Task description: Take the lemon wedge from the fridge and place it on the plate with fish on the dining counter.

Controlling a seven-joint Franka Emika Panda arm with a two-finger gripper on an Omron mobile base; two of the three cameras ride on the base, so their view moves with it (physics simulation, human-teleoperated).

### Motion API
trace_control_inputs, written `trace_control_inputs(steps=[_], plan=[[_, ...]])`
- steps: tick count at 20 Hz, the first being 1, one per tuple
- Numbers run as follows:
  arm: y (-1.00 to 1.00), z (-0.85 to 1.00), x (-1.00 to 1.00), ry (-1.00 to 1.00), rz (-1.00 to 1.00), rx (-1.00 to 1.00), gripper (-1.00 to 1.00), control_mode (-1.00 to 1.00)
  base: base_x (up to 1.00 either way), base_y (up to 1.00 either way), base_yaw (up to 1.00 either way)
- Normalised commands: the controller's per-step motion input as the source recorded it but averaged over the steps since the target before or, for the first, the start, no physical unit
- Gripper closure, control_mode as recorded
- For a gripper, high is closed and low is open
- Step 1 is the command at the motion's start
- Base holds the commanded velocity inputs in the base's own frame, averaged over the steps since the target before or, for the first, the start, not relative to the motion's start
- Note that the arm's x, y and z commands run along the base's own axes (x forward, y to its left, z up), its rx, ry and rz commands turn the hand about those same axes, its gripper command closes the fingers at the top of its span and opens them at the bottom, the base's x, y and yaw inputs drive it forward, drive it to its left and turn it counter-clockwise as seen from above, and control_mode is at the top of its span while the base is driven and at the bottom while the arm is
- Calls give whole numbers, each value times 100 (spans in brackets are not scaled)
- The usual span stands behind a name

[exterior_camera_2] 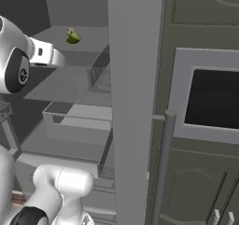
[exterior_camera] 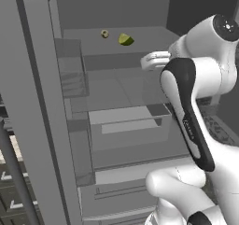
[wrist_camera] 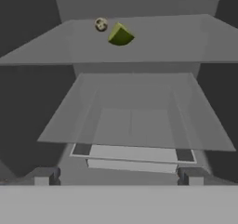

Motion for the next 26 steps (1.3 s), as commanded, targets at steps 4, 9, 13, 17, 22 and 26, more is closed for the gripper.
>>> trace_control_inputs(steps=[4, 9, 13, 17, 22, 26], plan=[[-6, 29, 19, 4, 22, 10, -100, -100, 0, 0, 0], [0, 3, 19, -5, 0, -14, -100, -100, 0, 0, 0], [0, 3, 47, -12, 0, -26, -100, -100, 0, 0, 0], [-1, 0, 48, 0, 0, -2, -100, -100, 0, 0, 0], [0, 1, 51, 0, 0, 3, -100, -100, 0, 0, 0], [0, -2, 61, -4, 0, 3, -100, -100, 0, 0, 0]])
